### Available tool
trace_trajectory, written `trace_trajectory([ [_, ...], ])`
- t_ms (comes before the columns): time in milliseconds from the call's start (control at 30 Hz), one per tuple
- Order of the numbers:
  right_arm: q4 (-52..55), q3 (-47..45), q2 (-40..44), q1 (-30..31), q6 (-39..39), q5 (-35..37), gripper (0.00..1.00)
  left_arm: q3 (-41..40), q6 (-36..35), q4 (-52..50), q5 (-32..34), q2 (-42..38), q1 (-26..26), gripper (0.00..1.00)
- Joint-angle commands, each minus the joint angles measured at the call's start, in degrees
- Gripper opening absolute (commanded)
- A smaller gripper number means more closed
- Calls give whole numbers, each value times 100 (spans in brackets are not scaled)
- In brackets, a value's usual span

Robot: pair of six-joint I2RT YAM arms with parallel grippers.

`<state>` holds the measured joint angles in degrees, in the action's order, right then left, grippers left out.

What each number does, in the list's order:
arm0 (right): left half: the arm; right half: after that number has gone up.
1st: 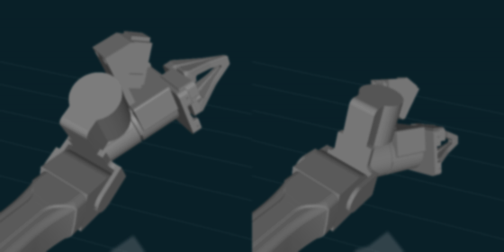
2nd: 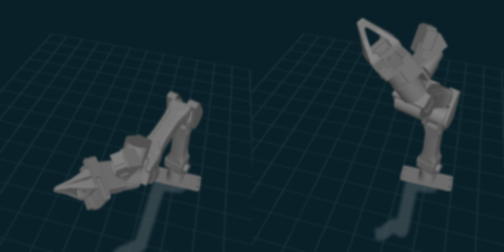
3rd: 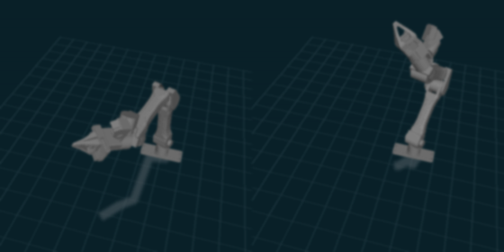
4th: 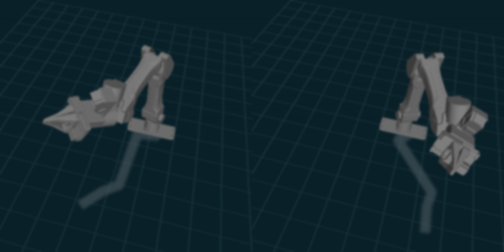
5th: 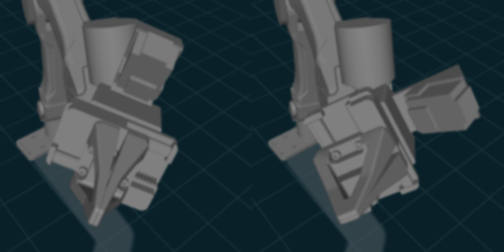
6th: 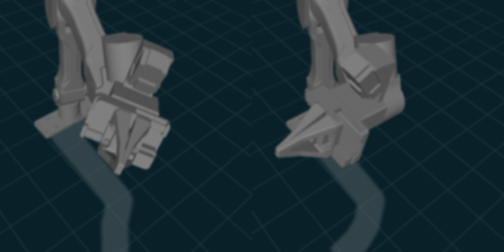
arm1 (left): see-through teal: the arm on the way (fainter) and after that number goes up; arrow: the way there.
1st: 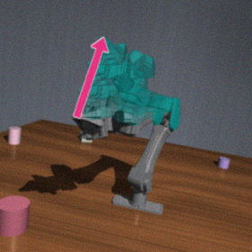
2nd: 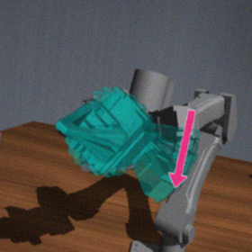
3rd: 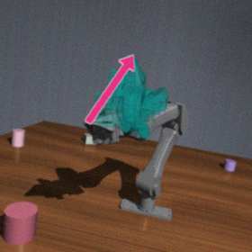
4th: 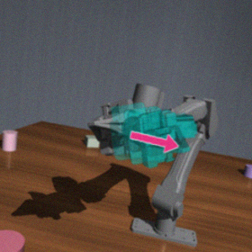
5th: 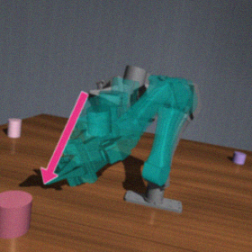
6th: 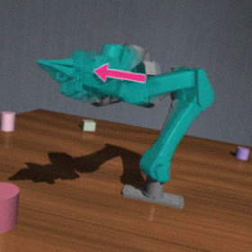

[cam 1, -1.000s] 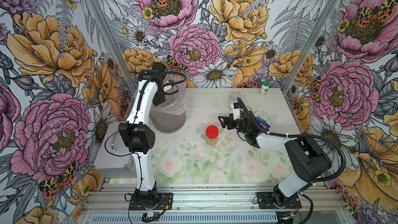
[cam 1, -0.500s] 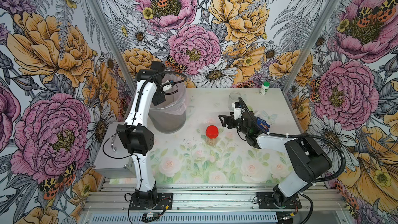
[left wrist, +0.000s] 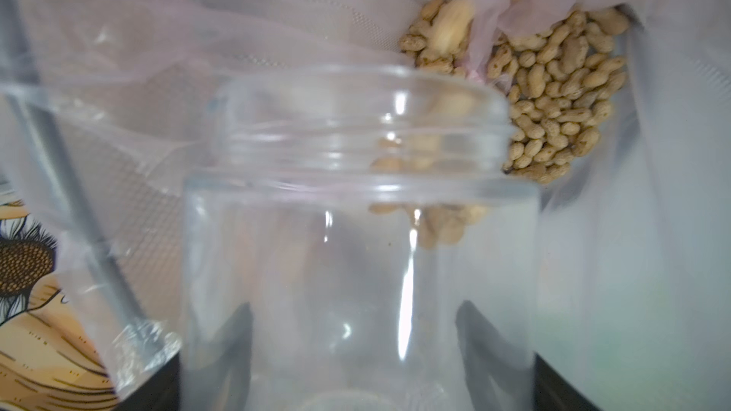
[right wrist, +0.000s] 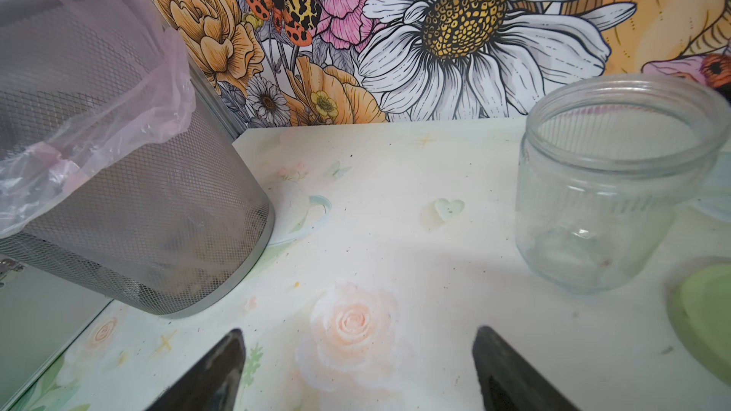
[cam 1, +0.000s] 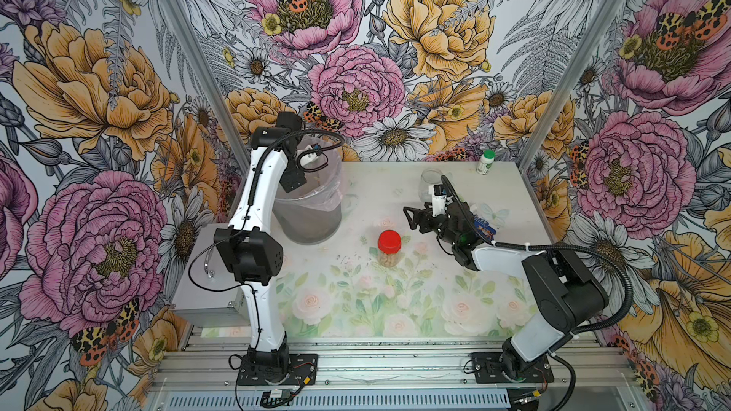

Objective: Empty moldy peanuts from jars
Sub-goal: Pour the moldy peanuts from the jar into the trash bin.

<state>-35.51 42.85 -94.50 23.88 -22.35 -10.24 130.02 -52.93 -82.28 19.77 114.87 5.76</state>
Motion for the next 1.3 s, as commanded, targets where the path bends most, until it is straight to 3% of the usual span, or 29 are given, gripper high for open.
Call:
trace_trajectory([
  [0, -55, 210, 5, -54, -47, -185, 89, -208, 2, 89, -45, -142, 98, 30],
  [100, -203, -53, 175, -5, -14, 70, 89, -97, 53, 78, 364, -81, -175, 32],
  [167, -381, -175, 145, -53, -22, 73, 90, -595, -276, 214, 148, -347, 20, 30],
  [233, -243, -129, 172, -90, 24, 9, 90, -136, 63, 192, 37, -338, -270, 32],
  [267, -290, -115, 156, -94, 20, 65, 90, 430, 190, 149, 184, 41, -181, 33],
  [333, -473, 13, -8, -98, -58, -92, 90, 306, -433, 264, 150, 288, 575, 31],
  [367, -404, 131, -94, -98, -55, -246, 89, 300, -415, 221, 176, 283, 710, 30],
  [467, -324, -132, 121, -94, -24, -31, 89, 80, 191, 202, -140, -198, -409, 32],
  [533, -760, -311, 113, -117, -95, 147, 92, -353, -37, 238, 313, -162, -181, 30],
  [600, -694, 52, -128, -172, -143, -298, 90, -515, -204, 301, 151, -231, 66, 28],
  [667, -334, 205, -126, -151, -132, -429, 88, -239, 25, 309, -121, -459, -525, 30],
  [700, -376, 50, -28, -146, -132, -310, 88, 30, 213, 286, 68, -361, -633, 32],
  [733, -630, -111, 2, -129, -134, -146, 90, 436, 361, 228, 286, 37, -363, 32],
  [800, -840, -2, -182, -161, -208, -298, 90, 271, -277, 265, 65, 319, 518, 28],
  [833, -653, 168, -253, -165, -210, -517, 88, 382, -293, 256, 160, 363, 573, 28],
  [900, -285, 76, -61, -136, -183, -438, 87, 622, 49, 258, -26, 229, -84, 32],
  [933, -479, -167, 64, -102, -146, -197, 89, 530, 132, 296, 26, 226, -163, 34],
  [1000, -872, -251, -42, -138, -190, -125, 91, -295, -299, 375, 202, 20, 357, 29],
  [1033, -804, -49, -168, -195, -231, -397, 90, -334, -196, 362, 158, -56, 311, 29],
  [1133, -524, 96, -106, -183, -193, -474, 88, -116, 292, 368, 14, -220, -374, 31],
  [1200, -727, -22, -144, -182, -209, -391, 89, -212, 95, 371, 39, -284, -163, 29],
  [1267, -691, 44, -196, -203, -216, -488, 89, 517, 337, 342, -365, 2, 43, 28],
])
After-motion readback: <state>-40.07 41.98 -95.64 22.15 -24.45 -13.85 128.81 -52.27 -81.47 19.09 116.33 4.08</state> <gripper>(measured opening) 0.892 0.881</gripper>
